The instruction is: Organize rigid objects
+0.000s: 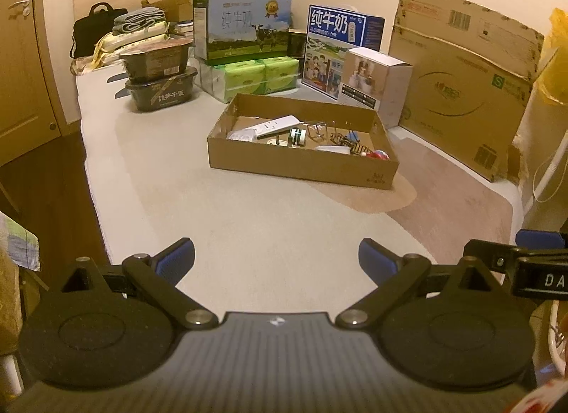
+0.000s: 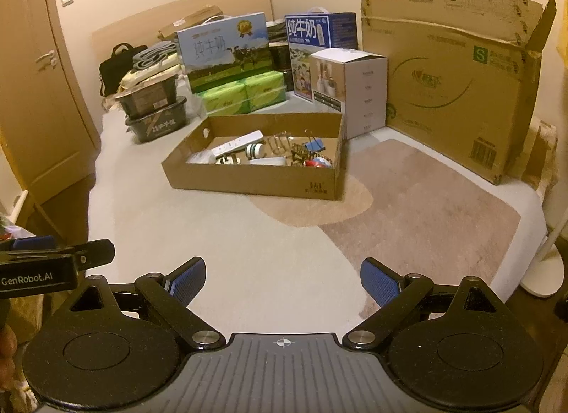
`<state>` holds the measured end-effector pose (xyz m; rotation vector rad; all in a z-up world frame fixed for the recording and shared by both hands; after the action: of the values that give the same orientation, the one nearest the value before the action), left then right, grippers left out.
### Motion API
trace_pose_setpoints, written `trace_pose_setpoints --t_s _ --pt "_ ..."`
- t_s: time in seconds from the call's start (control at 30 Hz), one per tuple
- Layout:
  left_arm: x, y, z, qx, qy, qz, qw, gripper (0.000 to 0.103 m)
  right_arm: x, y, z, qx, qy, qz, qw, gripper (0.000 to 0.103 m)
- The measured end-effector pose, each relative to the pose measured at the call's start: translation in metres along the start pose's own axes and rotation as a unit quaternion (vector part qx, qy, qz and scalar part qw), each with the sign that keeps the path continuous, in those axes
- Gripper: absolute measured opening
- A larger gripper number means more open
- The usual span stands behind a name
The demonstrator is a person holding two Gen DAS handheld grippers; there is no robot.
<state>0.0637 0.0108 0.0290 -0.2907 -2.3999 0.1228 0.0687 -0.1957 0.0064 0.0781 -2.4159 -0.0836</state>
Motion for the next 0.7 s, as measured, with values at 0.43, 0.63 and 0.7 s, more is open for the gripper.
trace_pose_setpoints --t_s 0.43,0.63,0.7 --pt "0.011 -0.008 0.023 -0.005 0.015 0.004 0.9999 0.099 0.013 -0.004 0.019 -0.002 0.005 0.006 1.0 0.093" --pt "0.012 -0.01 0.024 -0.006 0.015 0.004 0.9999 0.099 0.015 -0.005 0.02 -0.003 0.004 0.008 1.0 0.093" --pt "0.012 -0.011 0.022 -0.006 0.013 0.005 0.9999 0.099 0.016 -0.005 0.02 -0.003 0.003 0.008 1.0 0.093"
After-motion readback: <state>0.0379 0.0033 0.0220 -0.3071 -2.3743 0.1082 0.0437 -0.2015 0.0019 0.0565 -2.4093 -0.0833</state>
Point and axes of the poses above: each gripper's, at about its wrist camera, not at the fingertips, and x roughly against the way its jaws point, y to its left, z to its underside, the point moved 8 cm from there along -x, roughly the way its jaws point, and after that the axes turned 11 degrees about z, right-handed, at the moved point
